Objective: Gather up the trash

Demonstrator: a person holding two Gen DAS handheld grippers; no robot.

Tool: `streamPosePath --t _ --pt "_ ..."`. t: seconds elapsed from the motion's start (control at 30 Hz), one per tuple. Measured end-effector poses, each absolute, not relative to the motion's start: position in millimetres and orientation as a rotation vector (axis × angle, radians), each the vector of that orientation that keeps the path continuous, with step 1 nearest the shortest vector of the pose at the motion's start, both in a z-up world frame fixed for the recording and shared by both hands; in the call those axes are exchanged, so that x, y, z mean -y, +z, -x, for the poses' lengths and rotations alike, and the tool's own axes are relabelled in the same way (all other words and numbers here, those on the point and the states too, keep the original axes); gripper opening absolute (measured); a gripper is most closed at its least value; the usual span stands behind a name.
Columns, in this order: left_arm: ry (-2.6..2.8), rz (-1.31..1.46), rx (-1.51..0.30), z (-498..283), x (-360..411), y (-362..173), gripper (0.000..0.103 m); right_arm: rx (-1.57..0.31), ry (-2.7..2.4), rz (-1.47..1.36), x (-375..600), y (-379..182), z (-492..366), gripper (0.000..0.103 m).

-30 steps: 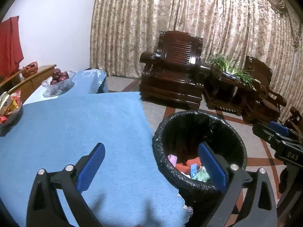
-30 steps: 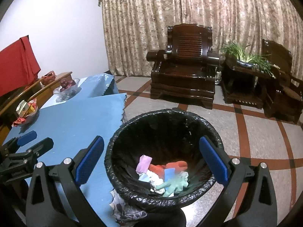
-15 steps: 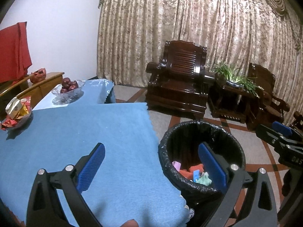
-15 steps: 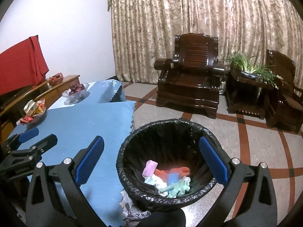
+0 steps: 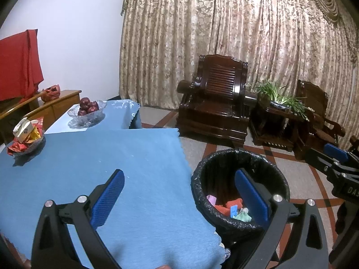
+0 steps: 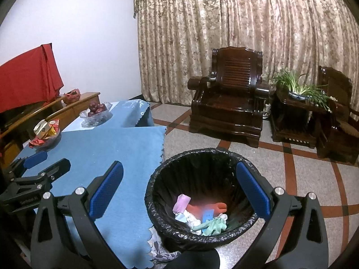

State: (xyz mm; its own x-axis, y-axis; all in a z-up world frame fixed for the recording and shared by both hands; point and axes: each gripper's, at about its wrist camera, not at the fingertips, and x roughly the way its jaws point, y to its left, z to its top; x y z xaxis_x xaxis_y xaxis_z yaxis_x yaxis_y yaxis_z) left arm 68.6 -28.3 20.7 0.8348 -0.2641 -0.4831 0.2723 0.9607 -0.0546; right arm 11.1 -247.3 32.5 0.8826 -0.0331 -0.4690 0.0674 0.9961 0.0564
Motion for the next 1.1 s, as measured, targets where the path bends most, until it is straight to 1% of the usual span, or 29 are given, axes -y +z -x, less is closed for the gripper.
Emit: streamPosePath --t 1.1 --pt "-0.275 -0.028 -0.487 -60.6 24.0 27.0 0.097 -0.477 -0.049 -0.070 243.0 33.2 -7.9 0.098"
